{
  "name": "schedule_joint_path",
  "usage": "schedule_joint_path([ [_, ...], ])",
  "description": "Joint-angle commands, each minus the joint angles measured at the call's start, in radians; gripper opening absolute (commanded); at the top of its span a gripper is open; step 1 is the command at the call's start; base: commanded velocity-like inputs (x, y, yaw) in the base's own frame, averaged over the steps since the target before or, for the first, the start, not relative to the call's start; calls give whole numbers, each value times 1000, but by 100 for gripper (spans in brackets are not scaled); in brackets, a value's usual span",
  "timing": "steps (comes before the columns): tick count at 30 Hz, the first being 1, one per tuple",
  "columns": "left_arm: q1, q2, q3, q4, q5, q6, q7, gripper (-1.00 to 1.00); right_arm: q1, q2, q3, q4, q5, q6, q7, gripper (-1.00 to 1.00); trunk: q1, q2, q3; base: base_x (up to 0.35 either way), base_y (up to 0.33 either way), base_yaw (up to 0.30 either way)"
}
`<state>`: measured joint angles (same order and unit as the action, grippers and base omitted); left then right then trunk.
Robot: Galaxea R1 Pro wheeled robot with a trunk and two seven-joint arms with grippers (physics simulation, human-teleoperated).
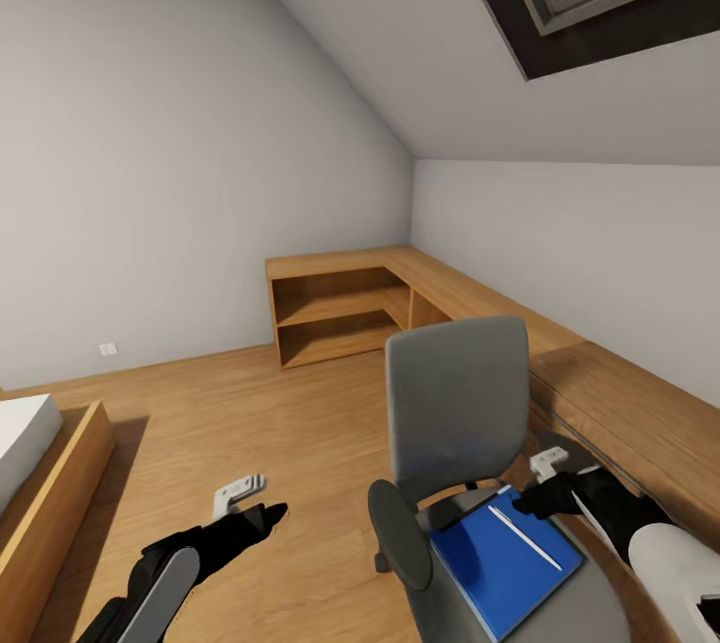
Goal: In the bedroom, organize the workspace by keeping the computer under the desk, ensuring the monitor is on the desk, placing the keyboard on the desk next to the monitor, placing the mouse on the desk next to the keyboard, moving the folder from the swivel chair onto the desk next to the mouse, stacking the notebook on top of the folder with the pen on top of the notebook, and positioning the swivel chair next to the desk.
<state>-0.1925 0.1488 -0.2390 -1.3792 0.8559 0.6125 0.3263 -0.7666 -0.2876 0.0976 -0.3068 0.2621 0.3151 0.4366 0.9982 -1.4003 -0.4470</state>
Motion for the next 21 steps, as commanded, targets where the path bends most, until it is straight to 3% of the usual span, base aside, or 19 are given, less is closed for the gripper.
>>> schedule_joint_path([
  [1,-1,1,1,0,11,2,10,100,0,-2,5,1,8,0,9,100,0,-1,-1,0,0,0],
  [4,-1,3,28,10,11,8,9,100,0,-7,5,12,27,-11,20,100,0,-1,-1,0,0,0],
  [6,-1,-12,76,13,11,10,10,100,0,-9,5,33,36,-14,23,100,4,-8,-4,0,0,0],
  [11,-1,-31,87,14,4,9,11,100,0,-19,5,39,38,-16,23,100,23,-43,-20,0,0,0],
  [21,-1,-37,91,14,2,10,9,100,0,-30,5,43,38,-31,22,100,61,-113,-51,0,0,0],
])
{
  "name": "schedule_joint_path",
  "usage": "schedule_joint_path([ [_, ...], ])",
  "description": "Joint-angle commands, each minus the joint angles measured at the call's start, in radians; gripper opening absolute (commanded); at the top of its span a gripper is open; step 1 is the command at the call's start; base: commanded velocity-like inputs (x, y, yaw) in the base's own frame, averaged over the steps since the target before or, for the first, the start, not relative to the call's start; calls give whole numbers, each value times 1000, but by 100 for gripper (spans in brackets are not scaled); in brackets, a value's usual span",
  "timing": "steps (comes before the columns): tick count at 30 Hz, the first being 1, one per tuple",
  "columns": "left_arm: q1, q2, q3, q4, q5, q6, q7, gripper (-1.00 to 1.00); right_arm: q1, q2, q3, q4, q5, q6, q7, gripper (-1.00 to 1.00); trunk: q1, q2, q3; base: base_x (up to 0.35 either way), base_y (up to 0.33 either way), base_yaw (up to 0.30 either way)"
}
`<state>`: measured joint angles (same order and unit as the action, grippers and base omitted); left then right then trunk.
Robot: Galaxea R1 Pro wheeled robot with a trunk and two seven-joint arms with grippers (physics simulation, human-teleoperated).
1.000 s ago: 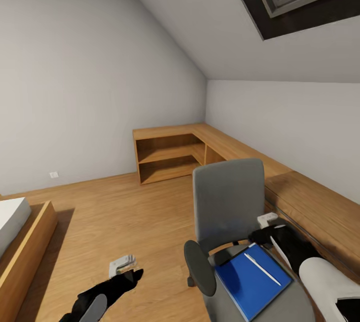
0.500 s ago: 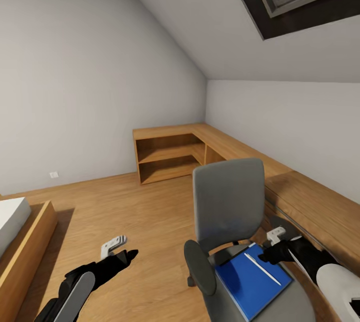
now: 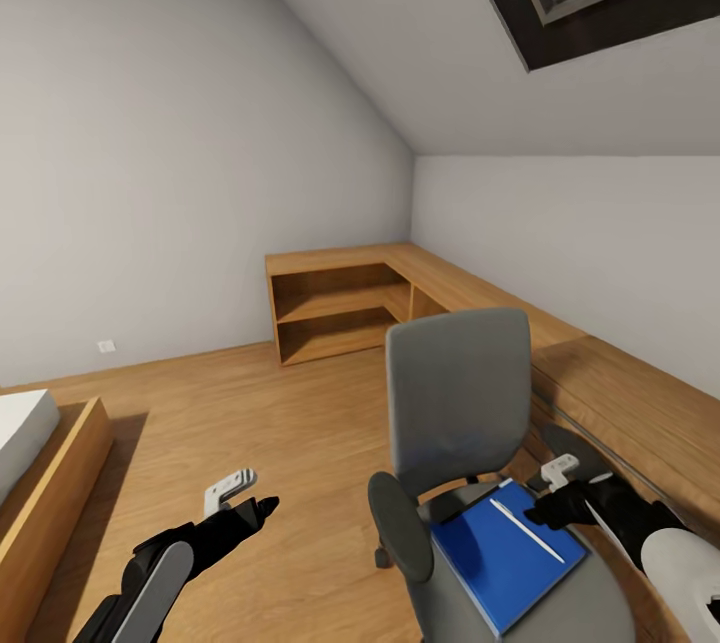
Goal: In the bedroom, organize the workspace by keeping the computer under the desk, ensuring the monitor is on the desk, placing the keyboard on the desk next to the monitor, placing the mouse on the desk next to the keyboard, moving the folder from the swivel chair onto the desk next to the mouse, stacking the notebook on top of the folder with the pen on top of the notebook, and positioning the swivel chair next to the desk.
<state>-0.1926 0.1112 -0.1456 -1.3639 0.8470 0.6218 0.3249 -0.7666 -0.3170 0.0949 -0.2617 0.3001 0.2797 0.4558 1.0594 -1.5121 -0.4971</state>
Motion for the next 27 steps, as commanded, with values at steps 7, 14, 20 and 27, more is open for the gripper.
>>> schedule_joint_path([
  [7,-1,-1,-2,-1,10,0,10,100,0,-1,7,-1,1,-19,2,100,27,-50,-23,0,0,0],
  [14,-1,0,-2,-1,10,-1,10,100,0,-2,6,-1,-1,-28,2,100,54,-99,-45,0,0,0],
  [20,-1,0,-2,0,10,-1,10,100,0,-3,6,-1,-1,-30,4,100,77,-141,-64,0,0,0],
  [27,-1,-1,-2,0,9,-1,10,100,0,-16,4,4,-7,-58,13,100,104,-190,-86,0,0,0],
])
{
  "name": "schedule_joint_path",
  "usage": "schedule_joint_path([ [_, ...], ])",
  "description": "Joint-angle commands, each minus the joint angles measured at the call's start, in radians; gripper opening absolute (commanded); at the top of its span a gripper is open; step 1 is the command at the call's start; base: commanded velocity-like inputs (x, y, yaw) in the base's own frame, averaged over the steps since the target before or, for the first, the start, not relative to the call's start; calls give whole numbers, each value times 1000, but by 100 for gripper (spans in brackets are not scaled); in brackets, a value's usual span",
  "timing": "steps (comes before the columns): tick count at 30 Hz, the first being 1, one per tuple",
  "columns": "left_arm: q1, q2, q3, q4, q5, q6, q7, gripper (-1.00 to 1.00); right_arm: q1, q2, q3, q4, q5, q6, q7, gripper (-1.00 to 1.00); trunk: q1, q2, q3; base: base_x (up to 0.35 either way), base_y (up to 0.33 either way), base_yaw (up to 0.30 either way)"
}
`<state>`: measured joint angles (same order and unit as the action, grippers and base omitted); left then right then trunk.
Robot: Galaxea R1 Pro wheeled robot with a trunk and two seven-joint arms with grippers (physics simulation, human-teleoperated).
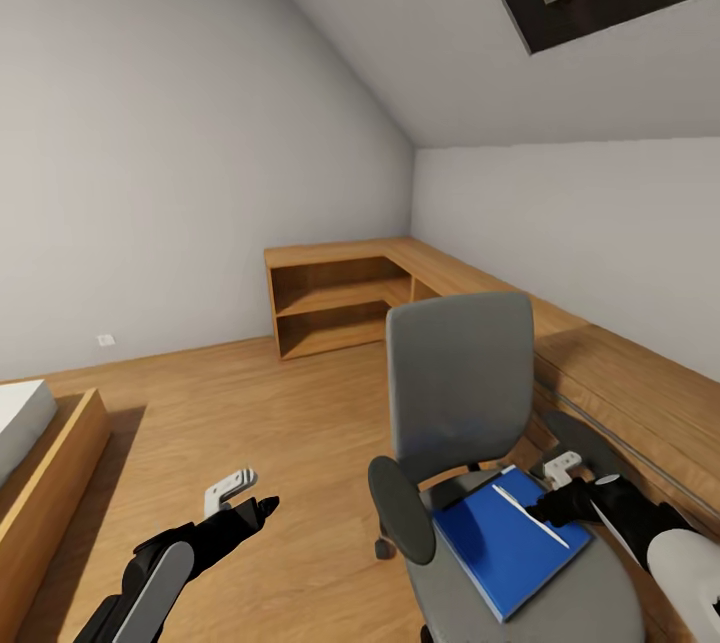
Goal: In the bedroom, organize the workspace by keeping the computer under the desk, ensuring the monitor is on the desk, placing the keyboard on the desk next to the monitor, placing the mouse on the desk next to the keyboard, moving the folder from the swivel chair onto the desk next to the mouse, stacking the notebook on top of the folder with the pen on top of the notebook, and positioning the swivel chair next to the desk.
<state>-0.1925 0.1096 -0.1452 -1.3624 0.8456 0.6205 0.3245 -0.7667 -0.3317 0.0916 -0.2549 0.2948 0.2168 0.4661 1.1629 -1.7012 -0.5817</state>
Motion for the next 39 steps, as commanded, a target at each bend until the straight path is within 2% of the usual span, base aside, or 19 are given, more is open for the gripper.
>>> schedule_joint_path([
  [1,-1,1,-2,-1,11,1,10,100,0,-4,8,-1,-2,3,7,100,4,-8,-4,0,0,0],
  [6,-1,1,-2,-1,10,1,10,100,0,-20,5,3,-5,-11,60,100,23,-43,-20,0,0,0],
  [8,-1,1,-3,-1,11,1,10,100,0,-41,4,5,-6,-49,131,100,31,-57,-26,0,0,0],
  [13,-1,1,-3,-1,11,1,10,100,0,-65,-2,6,-6,-87,194,100,50,-92,-42,0,0,0],
  [14,-1,1,-2,-1,11,1,10,100,0,-69,-5,6,-7,-90,202,100,54,-99,-45,0,0,0],
  [15,-1,3,-2,-1,10,1,10,100,0,-87,-31,6,-20,-107,244,100,54,-99,-45,0,0,0],
  [24,-1,3,-2,-1,11,2,10,100,0,-104,-45,6,-55,-136,271,100,54,-99,-45,0,0,0],
  [31,-1,5,-2,0,14,2,8,100,0,-107,-48,6,-106,-144,273,100,54,-99,-45,0,0,0],
  [39,-1,4,-6,15,14,1,7,100,0,-104,-47,7,-118,-144,271,100,54,-99,-45,109,-16,0],
])
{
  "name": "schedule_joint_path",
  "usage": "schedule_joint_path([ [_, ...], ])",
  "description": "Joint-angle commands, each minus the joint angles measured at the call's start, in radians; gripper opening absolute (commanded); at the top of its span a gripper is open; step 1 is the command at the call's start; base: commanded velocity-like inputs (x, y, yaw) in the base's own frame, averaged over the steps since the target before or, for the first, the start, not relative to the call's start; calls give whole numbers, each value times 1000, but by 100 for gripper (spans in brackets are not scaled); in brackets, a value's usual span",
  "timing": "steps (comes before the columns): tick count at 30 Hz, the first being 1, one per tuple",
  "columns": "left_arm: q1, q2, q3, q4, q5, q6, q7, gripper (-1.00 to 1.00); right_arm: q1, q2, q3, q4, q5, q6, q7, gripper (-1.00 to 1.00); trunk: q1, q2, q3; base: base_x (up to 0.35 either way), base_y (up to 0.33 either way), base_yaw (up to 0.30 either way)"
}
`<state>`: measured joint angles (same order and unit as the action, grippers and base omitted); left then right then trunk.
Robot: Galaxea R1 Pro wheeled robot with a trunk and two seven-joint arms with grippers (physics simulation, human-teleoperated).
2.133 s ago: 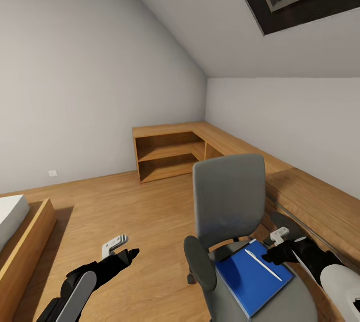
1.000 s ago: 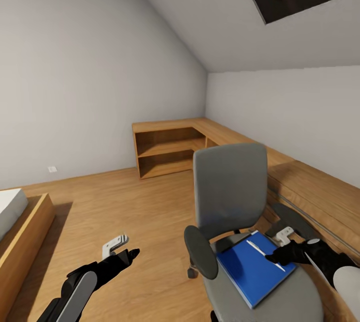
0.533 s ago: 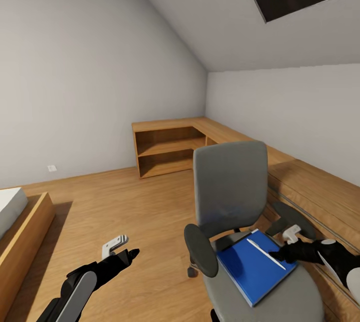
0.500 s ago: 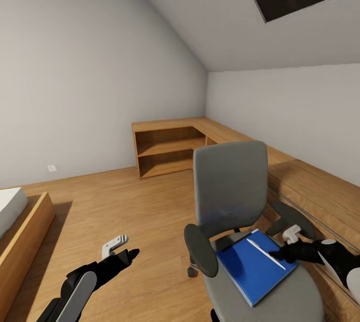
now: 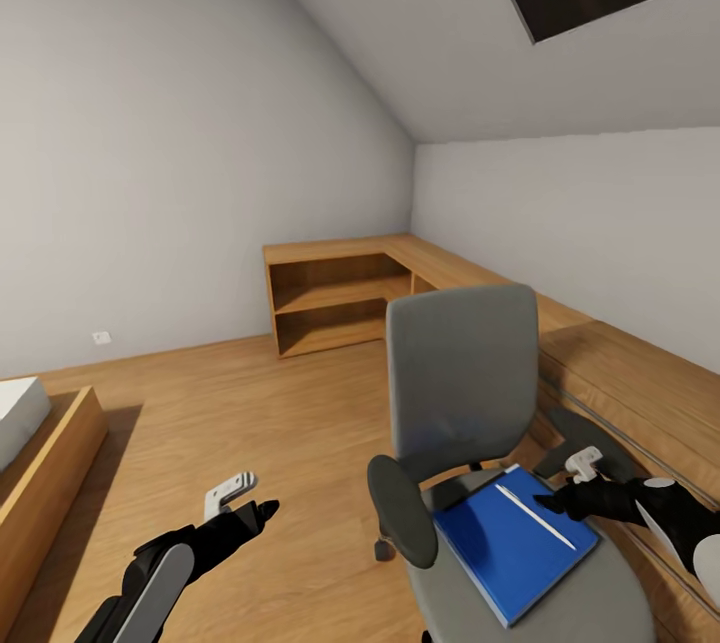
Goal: In the bedroom, organize the workspace by keeping the computer under the desk, ensuring the monitor is on the desk, placing the keyboard on the desk next to the monitor, placing the mouse on the desk next to the keyboard, moving the folder from the swivel chair onto the desk next to the mouse, stacking the notebook on top of the folder with the pen on top of the notebook, and positioning the swivel chair next to the desk.
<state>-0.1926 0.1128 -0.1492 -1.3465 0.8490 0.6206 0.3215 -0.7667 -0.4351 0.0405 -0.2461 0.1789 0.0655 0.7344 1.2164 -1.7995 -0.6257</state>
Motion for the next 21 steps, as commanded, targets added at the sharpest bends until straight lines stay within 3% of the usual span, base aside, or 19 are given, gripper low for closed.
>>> schedule_joint_path([
  [1,-1,1,-2,-1,11,1,10,100,0,0,4,-2,-2,7,3,100,0,-1,-1,137,-23,0],
  [7,-1,-2,-22,5,11,3,10,100,0,5,7,-1,-3,6,3,100,0,-1,-1,58,-10,0],
  [12,-1,-1,-80,19,11,1,13,100,0,9,8,-1,-4,6,3,100,0,-1,-1,12,-2,0],
  [21,-1,-2,-102,33,9,1,15,100,0,12,9,-1,-4,6,5,100,0,-1,-1,133,-44,0],
])
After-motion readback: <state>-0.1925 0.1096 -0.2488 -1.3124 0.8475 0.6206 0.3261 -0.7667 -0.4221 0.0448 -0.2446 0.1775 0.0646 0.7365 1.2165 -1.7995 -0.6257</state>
